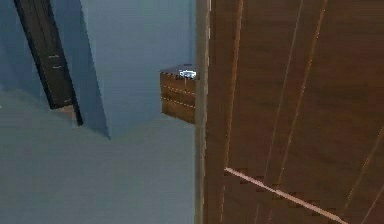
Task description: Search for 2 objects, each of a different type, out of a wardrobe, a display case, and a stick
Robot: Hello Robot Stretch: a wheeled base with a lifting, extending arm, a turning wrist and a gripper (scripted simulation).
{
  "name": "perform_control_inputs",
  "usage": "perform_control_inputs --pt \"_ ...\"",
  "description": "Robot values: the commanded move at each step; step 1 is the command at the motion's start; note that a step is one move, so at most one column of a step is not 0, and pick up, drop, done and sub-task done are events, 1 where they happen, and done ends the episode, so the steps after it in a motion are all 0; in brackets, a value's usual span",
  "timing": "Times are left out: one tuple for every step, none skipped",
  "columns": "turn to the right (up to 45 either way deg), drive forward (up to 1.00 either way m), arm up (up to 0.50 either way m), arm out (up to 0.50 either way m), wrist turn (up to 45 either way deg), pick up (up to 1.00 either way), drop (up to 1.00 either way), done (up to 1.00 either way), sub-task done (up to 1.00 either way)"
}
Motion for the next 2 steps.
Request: perform_control_inputs --pt "0.0 0.50 0.00 0.00 0.0 0.00 0.00 0.00 0.00" --pt "-45.0 0.00 0.00 0.00 0.0 0.00 0.00 0.00 0.00"
